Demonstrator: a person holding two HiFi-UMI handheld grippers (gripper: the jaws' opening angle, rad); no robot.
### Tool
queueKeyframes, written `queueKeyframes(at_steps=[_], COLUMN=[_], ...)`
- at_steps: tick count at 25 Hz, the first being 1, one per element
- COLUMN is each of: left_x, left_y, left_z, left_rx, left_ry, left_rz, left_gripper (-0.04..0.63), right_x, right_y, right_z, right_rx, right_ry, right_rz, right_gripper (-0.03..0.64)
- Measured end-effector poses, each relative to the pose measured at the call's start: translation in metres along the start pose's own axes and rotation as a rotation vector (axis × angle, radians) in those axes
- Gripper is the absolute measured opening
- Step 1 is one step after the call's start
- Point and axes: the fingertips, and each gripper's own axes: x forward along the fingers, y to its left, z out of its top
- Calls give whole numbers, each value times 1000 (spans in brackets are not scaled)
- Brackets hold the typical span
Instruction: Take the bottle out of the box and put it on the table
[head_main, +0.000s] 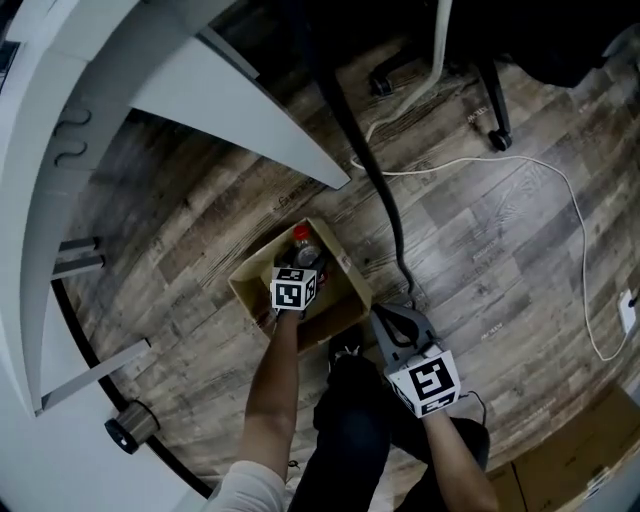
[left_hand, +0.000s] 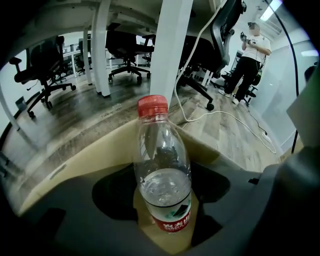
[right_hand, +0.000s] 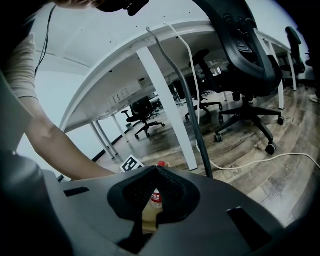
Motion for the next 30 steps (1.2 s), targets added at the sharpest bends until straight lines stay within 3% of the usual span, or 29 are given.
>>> queueKeyframes(at_steps=[8, 12, 24, 30], left_x=[-75, -131, -373, -496], left_y=[4, -11, -75, -99], left_z=[29, 62, 196, 243], left_rx=[-32, 6, 82, 173], left_ry=[-118, -162, -337, -341], left_rz=[75, 68, 42, 35], left_gripper=[326, 325, 325, 325], right_x=[-29, -61, -164, -217], right_y=[22, 43, 165, 227], right_z=[36, 67, 220, 284], right_rx=[-4, -9, -89, -95], right_ry=[-14, -19, -59, -58], right_rz=[-21, -40, -25, -26], right_gripper=[40, 40, 40, 39])
